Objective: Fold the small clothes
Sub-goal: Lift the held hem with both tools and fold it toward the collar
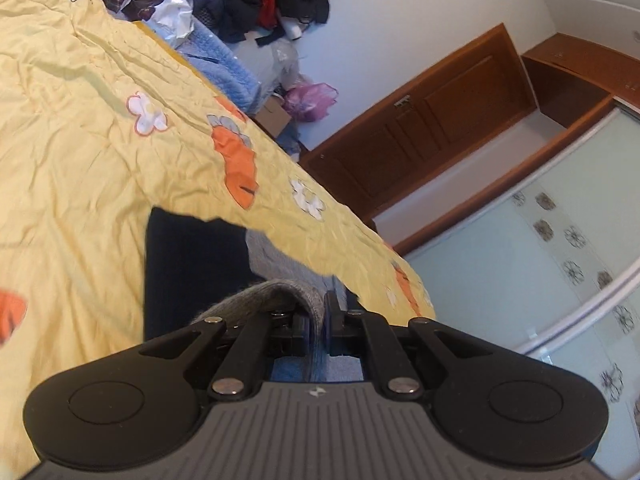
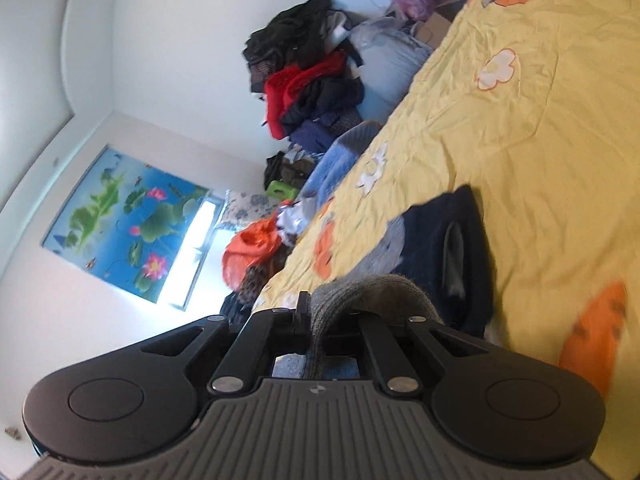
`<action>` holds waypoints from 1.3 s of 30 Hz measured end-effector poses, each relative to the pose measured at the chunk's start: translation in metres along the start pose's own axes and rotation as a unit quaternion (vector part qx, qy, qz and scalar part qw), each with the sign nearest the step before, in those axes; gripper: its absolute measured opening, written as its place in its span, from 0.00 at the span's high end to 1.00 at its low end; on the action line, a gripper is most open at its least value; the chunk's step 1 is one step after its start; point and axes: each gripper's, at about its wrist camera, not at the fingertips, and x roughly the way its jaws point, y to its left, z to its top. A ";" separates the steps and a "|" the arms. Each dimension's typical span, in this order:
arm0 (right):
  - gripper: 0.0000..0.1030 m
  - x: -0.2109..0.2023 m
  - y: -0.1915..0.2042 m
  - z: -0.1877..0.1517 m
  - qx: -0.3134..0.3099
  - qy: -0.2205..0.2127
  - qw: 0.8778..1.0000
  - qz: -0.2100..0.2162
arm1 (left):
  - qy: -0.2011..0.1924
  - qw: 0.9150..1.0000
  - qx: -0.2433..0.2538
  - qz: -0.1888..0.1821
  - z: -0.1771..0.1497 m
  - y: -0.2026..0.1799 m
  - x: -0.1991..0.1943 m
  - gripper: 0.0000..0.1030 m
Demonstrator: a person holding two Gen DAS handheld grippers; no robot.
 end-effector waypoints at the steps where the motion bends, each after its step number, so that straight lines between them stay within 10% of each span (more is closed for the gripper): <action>1: 0.87 0.012 -0.006 0.008 0.003 0.001 1.000 -0.009 | 0.000 1.000 -0.002 0.007 0.007 0.004 0.010 0.94; 10: 0.84 0.079 -0.048 0.048 0.024 0.011 0.998 -0.054 | 0.005 0.996 0.049 0.076 0.034 0.022 0.060 0.94; 14: 0.36 0.085 -0.071 0.053 0.066 -0.016 0.995 -0.072 | -0.019 0.995 0.012 0.092 0.039 0.047 0.058 0.93; 17: 0.36 0.077 -0.068 0.051 0.053 -0.031 0.996 -0.061 | -0.035 0.995 -0.014 0.092 0.037 0.061 0.048 0.91; 19: 0.36 0.071 -0.059 0.050 0.018 -0.033 0.997 -0.071 | -0.040 0.991 0.033 0.126 0.033 0.051 0.043 0.83; 22: 0.36 0.068 -0.042 0.050 -0.042 -0.023 0.993 -0.110 | -0.039 0.981 0.114 0.151 0.028 0.031 0.040 0.39; 25: 0.36 0.069 -0.029 0.048 -0.099 -0.008 0.985 -0.139 | -0.068 0.954 0.210 0.201 0.018 0.007 0.042 0.30; 29: 0.36 0.083 -0.017 0.045 -0.141 0.006 0.976 -0.165 | -0.043 0.875 0.372 0.307 -0.002 -0.017 0.083 0.31; 31: 0.37 0.091 -0.014 0.044 -0.157 0.013 0.972 -0.176 | -0.013 0.860 0.398 0.319 -0.005 -0.017 0.104 0.31; 37: 0.37 0.103 -0.016 0.048 -0.174 0.012 0.963 -0.205 | 0.027 0.917 0.279 0.284 0.023 0.010 0.129 0.31; 39: 0.37 0.108 -0.021 0.051 -0.173 0.018 0.961 -0.217 | 0.027 0.922 0.269 0.276 0.026 0.010 0.136 0.41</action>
